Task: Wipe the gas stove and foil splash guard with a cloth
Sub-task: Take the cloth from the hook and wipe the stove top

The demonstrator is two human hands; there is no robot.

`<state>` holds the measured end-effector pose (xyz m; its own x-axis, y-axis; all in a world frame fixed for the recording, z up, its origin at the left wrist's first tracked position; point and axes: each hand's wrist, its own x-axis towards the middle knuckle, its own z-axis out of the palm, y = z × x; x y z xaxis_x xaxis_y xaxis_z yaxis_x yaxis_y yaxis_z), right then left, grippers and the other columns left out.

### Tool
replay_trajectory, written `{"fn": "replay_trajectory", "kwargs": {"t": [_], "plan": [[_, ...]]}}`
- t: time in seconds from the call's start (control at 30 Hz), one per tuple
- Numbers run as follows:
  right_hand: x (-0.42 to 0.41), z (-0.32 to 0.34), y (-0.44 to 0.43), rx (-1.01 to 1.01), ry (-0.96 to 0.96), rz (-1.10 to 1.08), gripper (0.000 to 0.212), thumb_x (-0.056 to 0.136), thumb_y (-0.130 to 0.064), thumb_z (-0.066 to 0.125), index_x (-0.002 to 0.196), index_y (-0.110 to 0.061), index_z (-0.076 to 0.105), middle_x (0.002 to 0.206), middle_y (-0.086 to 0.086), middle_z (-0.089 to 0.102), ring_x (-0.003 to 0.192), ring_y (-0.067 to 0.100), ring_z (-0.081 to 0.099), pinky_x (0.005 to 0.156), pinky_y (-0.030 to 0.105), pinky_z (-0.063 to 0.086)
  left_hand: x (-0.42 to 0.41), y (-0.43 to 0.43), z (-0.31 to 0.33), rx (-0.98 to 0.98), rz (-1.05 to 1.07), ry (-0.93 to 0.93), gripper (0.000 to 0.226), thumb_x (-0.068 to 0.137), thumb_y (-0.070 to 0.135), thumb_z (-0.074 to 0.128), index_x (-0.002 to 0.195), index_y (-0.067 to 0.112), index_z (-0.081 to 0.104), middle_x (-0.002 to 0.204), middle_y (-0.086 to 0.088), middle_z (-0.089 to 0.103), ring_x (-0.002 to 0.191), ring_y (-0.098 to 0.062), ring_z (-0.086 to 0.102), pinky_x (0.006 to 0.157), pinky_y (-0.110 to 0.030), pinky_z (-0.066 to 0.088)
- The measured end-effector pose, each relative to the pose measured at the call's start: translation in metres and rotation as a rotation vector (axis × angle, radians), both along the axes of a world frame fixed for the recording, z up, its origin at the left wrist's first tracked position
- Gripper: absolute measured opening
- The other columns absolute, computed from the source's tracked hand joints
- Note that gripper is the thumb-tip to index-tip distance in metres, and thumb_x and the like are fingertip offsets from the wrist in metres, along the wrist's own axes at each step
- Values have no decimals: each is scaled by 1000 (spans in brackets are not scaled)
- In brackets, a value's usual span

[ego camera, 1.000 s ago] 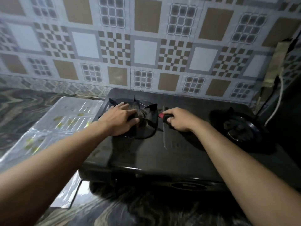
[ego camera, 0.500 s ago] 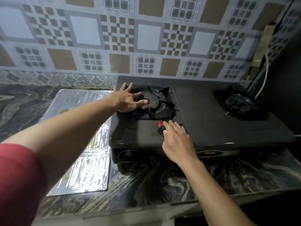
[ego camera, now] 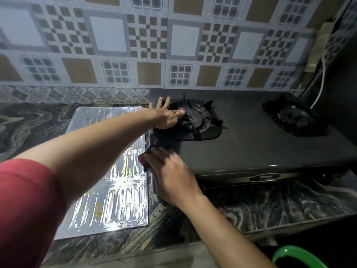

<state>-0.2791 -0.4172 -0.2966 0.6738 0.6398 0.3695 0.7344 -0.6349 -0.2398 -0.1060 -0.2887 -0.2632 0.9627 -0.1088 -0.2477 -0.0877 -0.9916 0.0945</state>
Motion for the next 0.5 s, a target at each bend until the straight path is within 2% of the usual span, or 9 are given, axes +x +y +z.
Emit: {"fn": "replay_trajectory", "kwargs": {"t": [0.07,0.17,0.2,0.27,0.33,0.4,0.43,0.5], "plan": [[-2,-4,-16,-46,24,101,42,94,-20,53,135,-16,54,140,9,53,131,29,43,115,38,25,0,-1,-1,-6,5,-1,61,92,67,-2,150,50,8,161,-8,-22,146,-34,-22,112,-61,-12],[0,-5,-41,-94,46,94,50,94,-15,53,143,-16,46,150,7,44,140,24,35,120,31,13,-2,-2,1,-22,14,-1,60,94,64,-1,150,48,9,161,-8,-22,146,-34,-21,112,-62,-11],[1,-5,-49,-72,73,84,49,95,-13,52,144,-15,45,150,7,45,140,22,35,120,31,15,-5,-2,2,-36,15,1,59,95,63,0,151,47,11,161,-9,-21,146,-35,-20,112,-62,-10],[4,2,-64,65,249,30,45,94,-14,53,138,-21,47,143,3,52,134,20,43,113,34,31,-14,-5,6,-125,27,-34,59,97,60,4,152,42,17,162,-13,-14,148,-36,-15,113,-62,-7],[9,16,-75,280,444,-73,30,93,-18,55,121,-27,52,128,-1,60,117,17,55,97,33,43,-31,-7,16,-295,23,-157,56,101,53,15,151,33,29,163,-17,3,149,-35,-3,116,-59,2],[19,33,-84,488,489,-128,20,91,-11,58,106,-25,60,116,2,62,105,12,59,93,31,46,-55,-10,32,-488,-19,-318,50,100,42,32,145,23,46,156,-16,33,147,-27,22,119,-47,19],[24,43,-88,569,532,-133,20,91,-8,59,102,-24,63,110,4,63,99,11,60,92,31,48,-68,-12,41,-605,-25,-357,50,92,35,42,139,19,54,147,-11,48,140,-23,38,116,-42,29],[33,64,-96,695,670,-115,19,92,-3,59,101,-19,66,98,5,65,89,12,62,84,28,50,-96,-14,62,-845,2,-288,56,72,20,51,126,19,65,128,-2,66,120,-15,59,106,-40,45]]}}
